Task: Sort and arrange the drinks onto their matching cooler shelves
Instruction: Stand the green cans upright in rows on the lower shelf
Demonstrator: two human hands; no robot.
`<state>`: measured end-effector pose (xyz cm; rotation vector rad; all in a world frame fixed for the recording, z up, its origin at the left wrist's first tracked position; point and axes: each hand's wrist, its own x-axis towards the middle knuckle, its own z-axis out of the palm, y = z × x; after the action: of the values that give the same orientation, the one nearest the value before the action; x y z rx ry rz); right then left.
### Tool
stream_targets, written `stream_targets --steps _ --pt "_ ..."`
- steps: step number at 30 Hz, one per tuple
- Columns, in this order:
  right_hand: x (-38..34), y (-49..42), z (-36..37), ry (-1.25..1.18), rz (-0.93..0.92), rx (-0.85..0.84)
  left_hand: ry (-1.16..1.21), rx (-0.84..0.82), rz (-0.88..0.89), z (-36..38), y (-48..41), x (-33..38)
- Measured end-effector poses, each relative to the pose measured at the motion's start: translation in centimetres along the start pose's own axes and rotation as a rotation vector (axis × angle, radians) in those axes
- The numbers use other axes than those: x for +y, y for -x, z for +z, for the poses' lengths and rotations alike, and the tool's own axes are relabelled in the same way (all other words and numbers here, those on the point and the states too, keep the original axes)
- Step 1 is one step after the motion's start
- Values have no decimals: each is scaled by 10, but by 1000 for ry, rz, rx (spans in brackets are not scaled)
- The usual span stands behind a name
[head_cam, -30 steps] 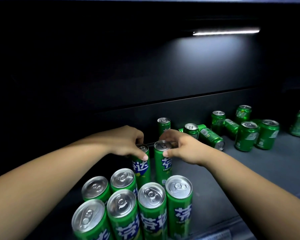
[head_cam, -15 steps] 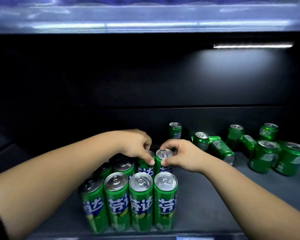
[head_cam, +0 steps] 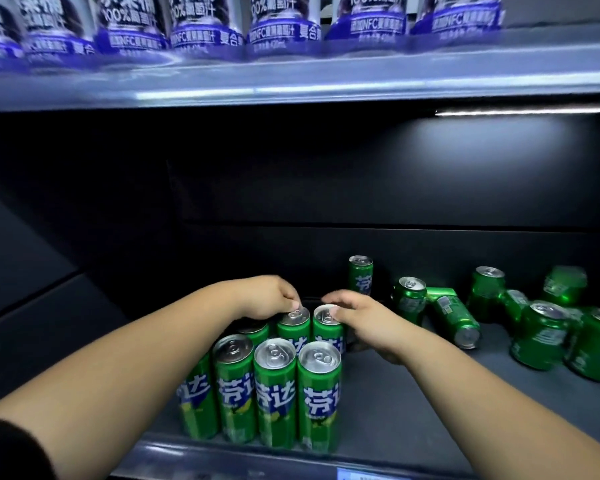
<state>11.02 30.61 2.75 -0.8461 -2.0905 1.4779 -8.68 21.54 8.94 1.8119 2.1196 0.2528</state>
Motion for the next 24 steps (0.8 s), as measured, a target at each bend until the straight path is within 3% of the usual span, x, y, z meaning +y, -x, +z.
stream_targets --steps 7,18,24 --pt "-6 10 1 36 37 -114 123 -22 -4 3 9 -4" --pt "-5 17 5 1 -8 -123 36 48 89 7 30 -9" --pt "-6 20 6 -30 -10 -165 72 -57 145 2 44 -8"
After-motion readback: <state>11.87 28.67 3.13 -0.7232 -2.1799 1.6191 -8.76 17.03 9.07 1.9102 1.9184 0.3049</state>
